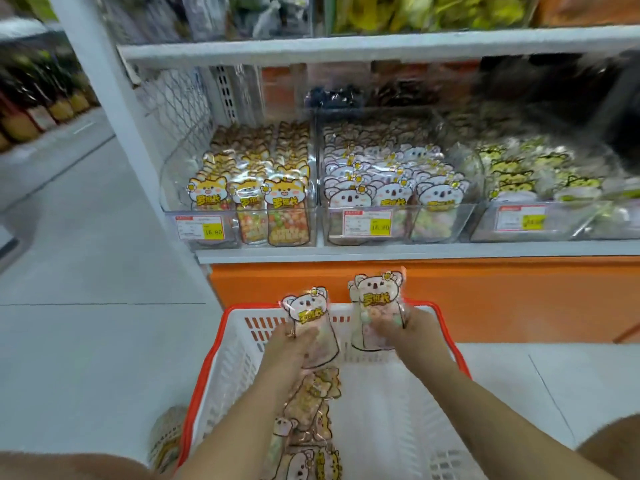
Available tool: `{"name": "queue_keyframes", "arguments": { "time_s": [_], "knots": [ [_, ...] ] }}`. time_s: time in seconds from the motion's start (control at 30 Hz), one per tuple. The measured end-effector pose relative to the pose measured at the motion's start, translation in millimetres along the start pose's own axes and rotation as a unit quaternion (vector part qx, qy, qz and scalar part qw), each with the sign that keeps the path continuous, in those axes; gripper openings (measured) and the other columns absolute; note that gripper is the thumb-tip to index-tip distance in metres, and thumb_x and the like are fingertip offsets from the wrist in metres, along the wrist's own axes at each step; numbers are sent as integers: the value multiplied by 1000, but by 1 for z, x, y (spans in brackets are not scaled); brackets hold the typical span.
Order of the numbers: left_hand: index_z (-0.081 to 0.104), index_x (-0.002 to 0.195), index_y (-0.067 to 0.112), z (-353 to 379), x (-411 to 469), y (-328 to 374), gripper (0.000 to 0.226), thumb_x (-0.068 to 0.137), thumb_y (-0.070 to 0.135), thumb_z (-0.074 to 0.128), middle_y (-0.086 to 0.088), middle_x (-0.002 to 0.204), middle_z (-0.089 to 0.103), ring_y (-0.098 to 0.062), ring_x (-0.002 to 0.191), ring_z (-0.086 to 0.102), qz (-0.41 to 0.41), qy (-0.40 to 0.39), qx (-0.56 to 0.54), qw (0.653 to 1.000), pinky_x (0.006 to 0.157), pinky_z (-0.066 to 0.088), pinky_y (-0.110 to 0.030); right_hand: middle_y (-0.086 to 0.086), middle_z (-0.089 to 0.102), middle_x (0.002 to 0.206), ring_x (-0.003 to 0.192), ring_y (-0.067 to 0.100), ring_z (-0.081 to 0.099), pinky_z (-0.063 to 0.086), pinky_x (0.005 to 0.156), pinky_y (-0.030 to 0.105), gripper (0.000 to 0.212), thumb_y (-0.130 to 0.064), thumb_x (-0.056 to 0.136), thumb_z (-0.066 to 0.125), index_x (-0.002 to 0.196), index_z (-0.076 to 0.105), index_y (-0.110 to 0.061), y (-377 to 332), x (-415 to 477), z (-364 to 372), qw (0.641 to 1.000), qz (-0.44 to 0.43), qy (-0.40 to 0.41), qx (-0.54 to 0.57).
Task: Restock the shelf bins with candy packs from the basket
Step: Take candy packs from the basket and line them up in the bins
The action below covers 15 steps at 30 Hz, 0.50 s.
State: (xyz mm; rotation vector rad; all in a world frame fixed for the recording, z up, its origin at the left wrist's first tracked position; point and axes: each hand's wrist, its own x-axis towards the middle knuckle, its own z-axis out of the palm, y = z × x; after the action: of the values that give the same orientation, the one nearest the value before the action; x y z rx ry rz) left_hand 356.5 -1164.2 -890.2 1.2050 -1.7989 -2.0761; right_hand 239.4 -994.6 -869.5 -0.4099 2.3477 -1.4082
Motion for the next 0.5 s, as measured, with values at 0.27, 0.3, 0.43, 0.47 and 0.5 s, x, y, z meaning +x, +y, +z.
{"name": "queue_keyframes", "arguments": {
  "time_s": [0.27, 0.3, 0.43, 0.47, 0.5],
  "knots": [
    [61, 125, 24, 33, -44, 48, 26, 99, 29, 62, -3, 116, 70, -36, 116, 59, 7, -100, -133, 986, 83, 61, -49, 5, 67, 82, 75, 25, 62, 48, 62, 34, 26, -39, 79, 75, 86, 63, -18, -67, -36, -28, 989, -131, -39, -59],
    [62, 123, 23, 35, -50, 55, 22, 102, 26, 56, -2, 109, 75, -33, 112, 64, 15, -115, -146, 982, 88, 59, -51, 4, 68, 83, 77, 24, 63, 51, 67, 38, 26, -39, 78, 74, 87, 65, -17, -75, -40, -33, 986, -146, -56, -57],
    [58, 135, 14, 44, -59, 82, 44, 108, 40, 35, -14, 123, 71, -31, 115, 68, 10, -180, -211, 961, 86, 59, -45, 1, 71, 82, 72, 13, 62, 51, 69, 37, 21, -38, 85, 73, 83, 67, -17, -103, -49, -49, 971, -198, -117, -57],
    [58, 137, 13, 46, -60, 90, 52, 107, 47, 31, -15, 126, 69, -32, 117, 66, 12, -194, -230, 954, 84, 60, -44, 3, 73, 86, 75, 17, 66, 53, 73, 38, 22, -38, 86, 72, 87, 69, -16, -111, -49, -54, 969, -206, -132, -43],
    [59, 136, 14, 48, -59, 97, 60, 103, 55, 29, -16, 128, 68, -32, 118, 66, 24, -210, -242, 947, 85, 59, -44, 3, 75, 89, 80, 17, 69, 54, 78, 38, 18, -35, 89, 70, 92, 71, -16, -117, -48, -61, 968, -204, -146, -16]
  ]
}}
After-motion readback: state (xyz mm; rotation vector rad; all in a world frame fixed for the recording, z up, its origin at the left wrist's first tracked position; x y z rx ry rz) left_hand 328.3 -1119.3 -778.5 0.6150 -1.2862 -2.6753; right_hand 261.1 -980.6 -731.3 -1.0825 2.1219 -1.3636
